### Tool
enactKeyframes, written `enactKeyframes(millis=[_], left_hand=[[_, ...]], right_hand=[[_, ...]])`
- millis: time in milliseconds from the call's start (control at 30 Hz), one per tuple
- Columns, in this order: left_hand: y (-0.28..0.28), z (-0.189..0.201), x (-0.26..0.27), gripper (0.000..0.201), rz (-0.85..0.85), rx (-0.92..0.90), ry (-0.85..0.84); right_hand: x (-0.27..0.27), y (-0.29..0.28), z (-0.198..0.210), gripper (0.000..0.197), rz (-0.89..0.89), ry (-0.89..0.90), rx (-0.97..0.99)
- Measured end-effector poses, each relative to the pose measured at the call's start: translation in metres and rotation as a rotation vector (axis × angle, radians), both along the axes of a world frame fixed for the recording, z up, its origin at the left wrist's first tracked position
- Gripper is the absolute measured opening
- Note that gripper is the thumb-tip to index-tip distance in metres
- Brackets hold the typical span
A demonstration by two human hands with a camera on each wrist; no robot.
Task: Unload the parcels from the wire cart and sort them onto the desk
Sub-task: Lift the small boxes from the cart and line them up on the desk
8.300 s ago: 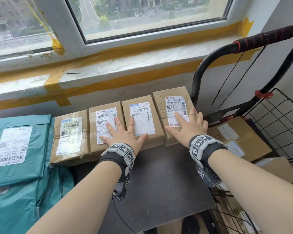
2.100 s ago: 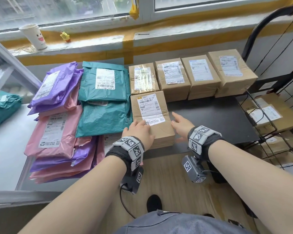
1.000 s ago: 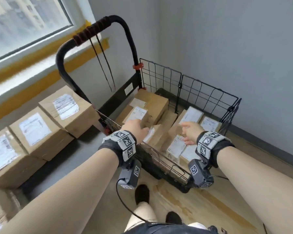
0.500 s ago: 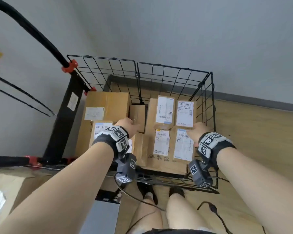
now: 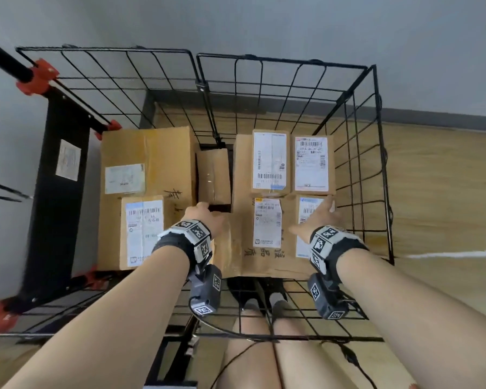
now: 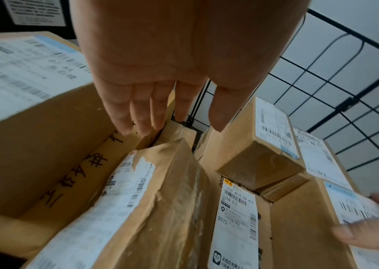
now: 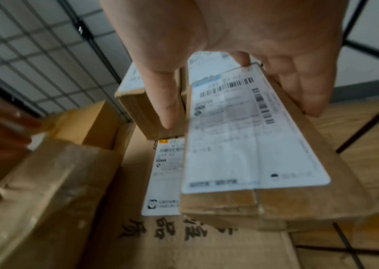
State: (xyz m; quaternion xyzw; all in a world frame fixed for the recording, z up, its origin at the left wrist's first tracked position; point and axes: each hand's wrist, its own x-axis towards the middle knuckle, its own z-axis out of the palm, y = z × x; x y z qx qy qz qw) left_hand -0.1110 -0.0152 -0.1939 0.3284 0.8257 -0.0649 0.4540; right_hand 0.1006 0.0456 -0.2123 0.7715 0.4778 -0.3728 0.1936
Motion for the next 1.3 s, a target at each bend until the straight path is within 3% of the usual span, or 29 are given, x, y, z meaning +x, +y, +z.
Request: enactKeyframes(millis=[133, 400, 633, 800, 900, 1100, 1300], left_hand=[[0.012, -0.010, 0.002, 0.051, -0.032, -0.002, -0.005], [0.063, -0.005, 0.041, 0.062, -0.022, 0.100, -0.033], [0.116, -0.015, 0.081, 0.106, -0.059, 0.202, 0.076], [0.128, -0.035, 0.093, 0.126, 0.018, 0.190, 0.094], [0.126, -0.036, 0.094, 0.126, 0.007, 0.180, 0.112], [0.110, -0.005, 0.072, 0.109, 0.077, 0.180, 0.127], [0.074, 0.068, 0.047, 0.109, 0.175, 0.266, 0.147]], right_hand=[[-0.008, -0.001, -0.018, 0.140, 0.038, -0.065, 0.079], [-0.006, 0.010, -0.009, 0.126, 0.009, -0.047, -0.016], [-0.004, 0.013, 0.003, 0.115, -0.034, 0.037, -0.028], [0.001, 0.012, -0.002, 0.114, -0.015, 0.071, -0.025], [0.007, 0.015, -0.002, 0.113, -0.010, 0.063, -0.041], [0.009, 0.018, 0.021, 0.101, 0.019, 0.079, -0.039], [-0.005, 0.023, 0.074, 0.103, 0.106, 0.133, -0.013]])
